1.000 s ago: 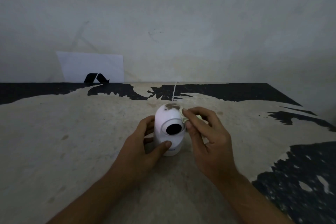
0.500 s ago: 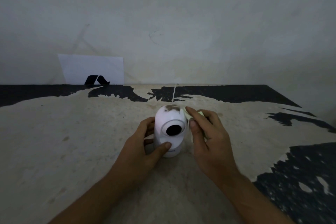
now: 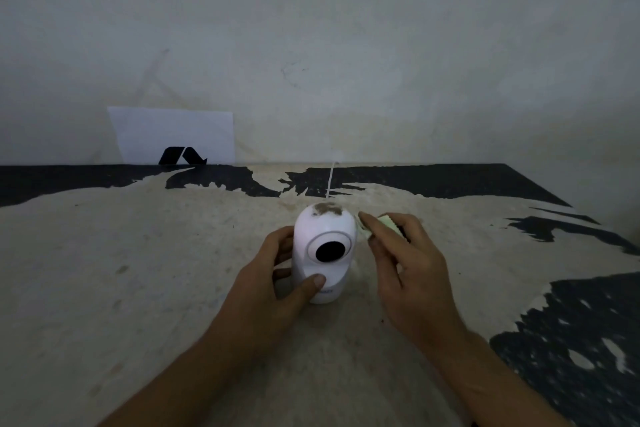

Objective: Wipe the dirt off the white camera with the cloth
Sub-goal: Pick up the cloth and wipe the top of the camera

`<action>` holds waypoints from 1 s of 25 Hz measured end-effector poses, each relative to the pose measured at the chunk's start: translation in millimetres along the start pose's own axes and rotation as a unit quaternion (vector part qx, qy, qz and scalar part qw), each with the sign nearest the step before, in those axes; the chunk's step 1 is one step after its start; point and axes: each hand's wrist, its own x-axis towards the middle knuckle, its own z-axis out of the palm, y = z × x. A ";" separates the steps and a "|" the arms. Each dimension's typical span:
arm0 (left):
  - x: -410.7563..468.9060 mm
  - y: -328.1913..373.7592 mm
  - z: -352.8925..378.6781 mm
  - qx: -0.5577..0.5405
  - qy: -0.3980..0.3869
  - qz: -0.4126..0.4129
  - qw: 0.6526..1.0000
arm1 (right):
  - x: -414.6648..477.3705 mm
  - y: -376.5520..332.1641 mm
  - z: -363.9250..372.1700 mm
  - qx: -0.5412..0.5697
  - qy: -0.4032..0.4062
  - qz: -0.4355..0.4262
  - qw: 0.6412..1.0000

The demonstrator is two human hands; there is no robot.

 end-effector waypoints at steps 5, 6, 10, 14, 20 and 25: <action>0.1 0.0 0.1 0.005 0.003 -0.001 1.000 | -3.9 -7.8 4.6 0.009 0.032 -0.063 0.997; 0.0 -0.1 0.4 0.004 0.003 0.000 1.000 | -3.7 -7.3 6.4 0.011 0.029 -0.044 0.999; -0.7 0.7 0.4 -0.004 0.001 0.003 1.000 | -0.6 -6.4 5.5 0.024 -0.008 0.031 0.999; -0.1 1.6 -0.1 -0.002 0.001 0.008 1.000 | -1.0 -13.7 2.4 0.027 0.040 -0.054 0.997; -0.1 -1.1 -0.1 0.005 -0.001 0.003 1.000 | 0.3 -10.2 -1.5 -0.034 0.015 -0.018 0.999; 1.4 -2.4 1.1 0.008 0.000 -0.010 1.000 | -4.8 -19.8 -3.3 -0.065 -0.033 -0.148 0.986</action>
